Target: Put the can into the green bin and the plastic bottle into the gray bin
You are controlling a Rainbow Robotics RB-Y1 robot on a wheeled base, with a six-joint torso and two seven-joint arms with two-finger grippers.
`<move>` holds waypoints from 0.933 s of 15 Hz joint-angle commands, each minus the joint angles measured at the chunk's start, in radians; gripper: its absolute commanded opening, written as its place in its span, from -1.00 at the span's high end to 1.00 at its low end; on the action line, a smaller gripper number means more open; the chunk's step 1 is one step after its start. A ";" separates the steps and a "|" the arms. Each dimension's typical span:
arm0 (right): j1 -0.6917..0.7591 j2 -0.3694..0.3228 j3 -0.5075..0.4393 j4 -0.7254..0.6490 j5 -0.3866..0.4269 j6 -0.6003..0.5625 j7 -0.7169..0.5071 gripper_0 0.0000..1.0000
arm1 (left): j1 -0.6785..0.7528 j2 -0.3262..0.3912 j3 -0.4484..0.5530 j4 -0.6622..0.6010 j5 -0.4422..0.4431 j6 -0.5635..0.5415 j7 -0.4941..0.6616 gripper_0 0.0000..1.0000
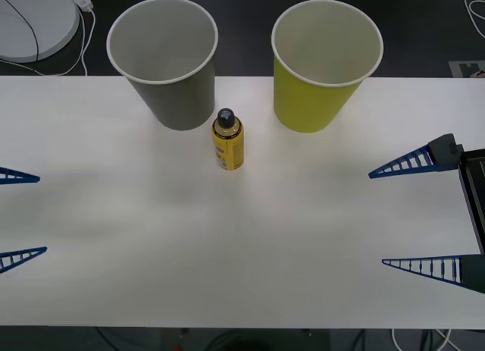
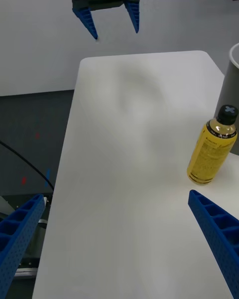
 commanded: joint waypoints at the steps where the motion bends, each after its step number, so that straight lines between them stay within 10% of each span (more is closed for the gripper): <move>1: 0.000 0.000 0.000 0.000 0.000 0.000 0.000 -1.00 | 0.012 -0.008 -0.062 0.012 0.032 0.084 -0.075 -1.00; 14: 0.000 0.000 0.000 0.000 0.000 0.000 0.000 -1.00 | -0.105 -0.128 -0.266 0.054 0.069 0.276 -0.166 -1.00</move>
